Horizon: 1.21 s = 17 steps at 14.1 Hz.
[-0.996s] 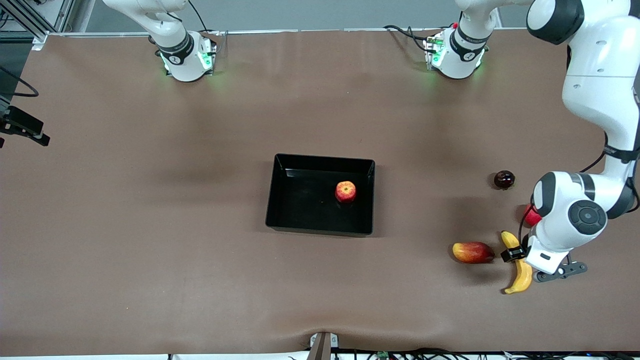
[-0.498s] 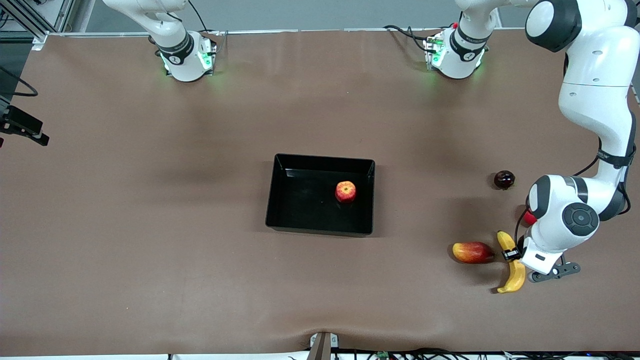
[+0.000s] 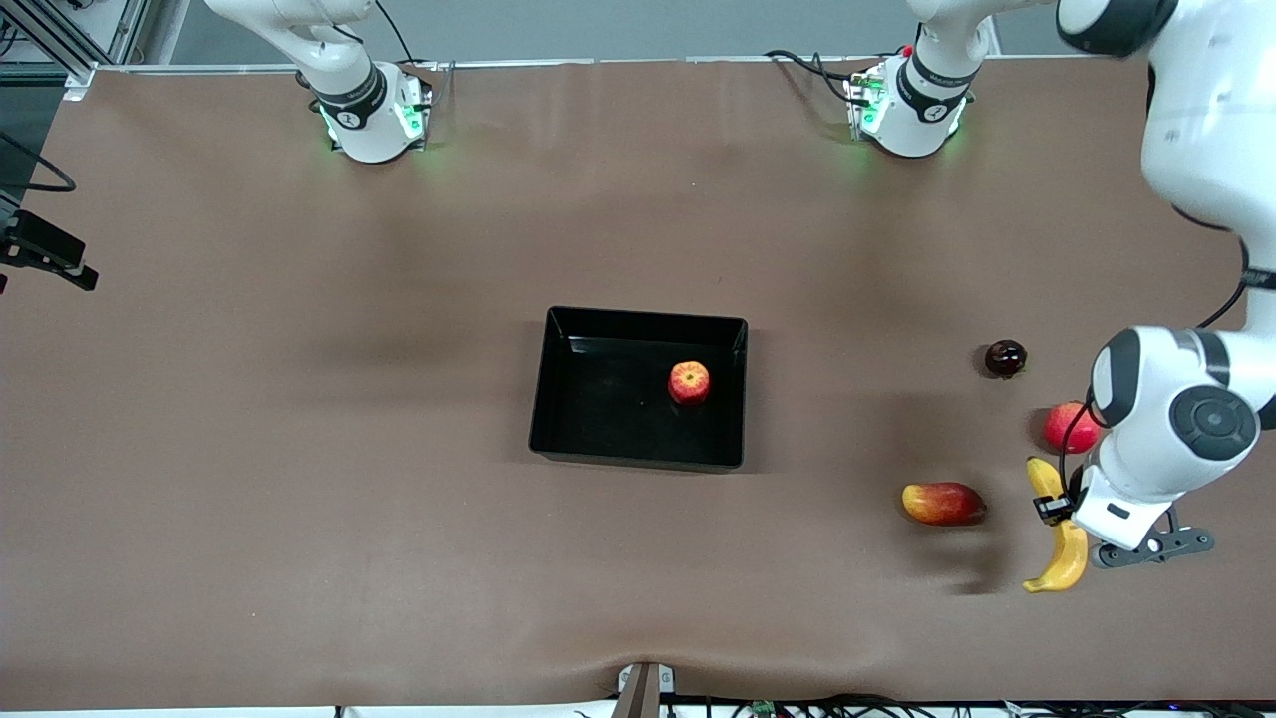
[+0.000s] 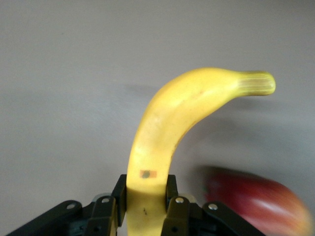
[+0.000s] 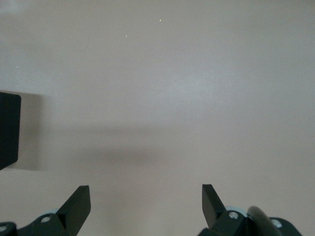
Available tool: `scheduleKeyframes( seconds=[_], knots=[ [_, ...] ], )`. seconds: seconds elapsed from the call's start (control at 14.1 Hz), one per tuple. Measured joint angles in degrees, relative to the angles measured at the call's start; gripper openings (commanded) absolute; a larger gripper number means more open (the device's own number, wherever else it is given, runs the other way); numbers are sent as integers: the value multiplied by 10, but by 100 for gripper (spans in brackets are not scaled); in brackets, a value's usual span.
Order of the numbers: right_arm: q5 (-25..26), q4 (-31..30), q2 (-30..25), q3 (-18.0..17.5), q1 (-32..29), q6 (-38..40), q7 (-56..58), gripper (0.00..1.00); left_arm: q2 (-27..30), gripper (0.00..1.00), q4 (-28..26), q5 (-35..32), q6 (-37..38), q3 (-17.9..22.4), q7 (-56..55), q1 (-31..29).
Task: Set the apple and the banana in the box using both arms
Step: 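Close the left gripper on the banana and lift it, then carry the banana over the box and lower it with the left gripper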
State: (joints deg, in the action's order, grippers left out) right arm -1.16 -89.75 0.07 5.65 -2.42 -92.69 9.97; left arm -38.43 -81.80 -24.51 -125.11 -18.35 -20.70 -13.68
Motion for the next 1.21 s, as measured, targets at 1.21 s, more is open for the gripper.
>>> scheduleKeyframes(
  seconds=[1.21],
  knots=[
    [0, 0, 0, 1, 0, 1, 0, 100, -21, 0, 37, 0, 100, -110, -441, 353]
  ],
)
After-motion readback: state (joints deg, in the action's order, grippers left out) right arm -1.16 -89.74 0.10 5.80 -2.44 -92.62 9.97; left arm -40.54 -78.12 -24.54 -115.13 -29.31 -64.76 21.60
